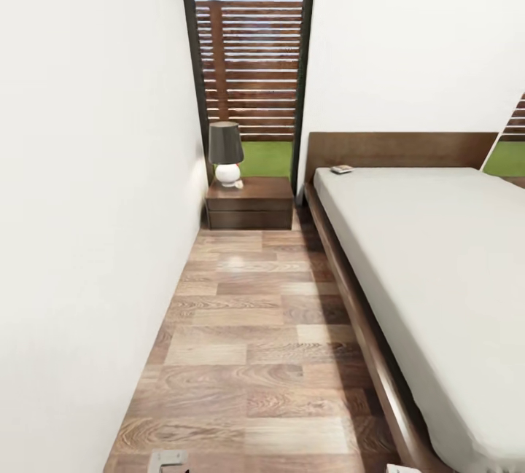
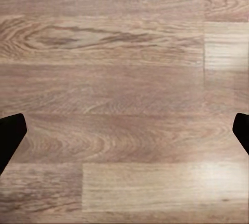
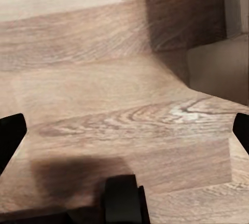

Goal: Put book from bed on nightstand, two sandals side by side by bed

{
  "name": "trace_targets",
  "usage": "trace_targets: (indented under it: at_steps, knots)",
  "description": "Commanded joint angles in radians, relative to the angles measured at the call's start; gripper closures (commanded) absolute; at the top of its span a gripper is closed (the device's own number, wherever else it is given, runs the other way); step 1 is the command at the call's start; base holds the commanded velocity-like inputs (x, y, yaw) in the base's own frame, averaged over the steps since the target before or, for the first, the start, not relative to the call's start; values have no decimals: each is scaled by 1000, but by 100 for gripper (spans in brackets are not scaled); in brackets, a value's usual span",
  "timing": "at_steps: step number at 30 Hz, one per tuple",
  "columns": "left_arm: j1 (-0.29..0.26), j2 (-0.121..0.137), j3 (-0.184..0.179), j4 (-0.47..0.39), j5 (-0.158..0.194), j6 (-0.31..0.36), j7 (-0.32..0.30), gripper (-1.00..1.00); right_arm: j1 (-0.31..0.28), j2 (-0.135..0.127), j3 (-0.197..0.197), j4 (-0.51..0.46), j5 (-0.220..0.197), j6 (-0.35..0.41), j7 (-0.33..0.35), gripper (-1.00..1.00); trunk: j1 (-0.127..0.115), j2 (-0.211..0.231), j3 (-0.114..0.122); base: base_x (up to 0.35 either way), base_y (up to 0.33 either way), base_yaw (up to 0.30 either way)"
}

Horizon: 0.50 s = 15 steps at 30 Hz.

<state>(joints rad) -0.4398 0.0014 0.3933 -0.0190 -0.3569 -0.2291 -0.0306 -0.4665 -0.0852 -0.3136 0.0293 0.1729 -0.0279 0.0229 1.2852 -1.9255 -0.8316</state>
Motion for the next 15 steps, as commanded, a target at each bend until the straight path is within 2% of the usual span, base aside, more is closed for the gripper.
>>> trace_targets:
  at_steps: [1,8,15]
  knots:
    - [0,0,9,1,-7,-3,-3,-100,-1,-1,-9,3,10,-3,2,-100,0,0,-1,297,155,0]
    - [0,0,9,1,-7,-3,-3,-100,-1,-1,-9,3,10,-4,2,-100,0,0,-1,307,120,0]
    - [0,0,9,1,-7,-3,-3,-100,-1,-1,-9,3,10,-4,2,-100,0,0,-1,327,20,0]
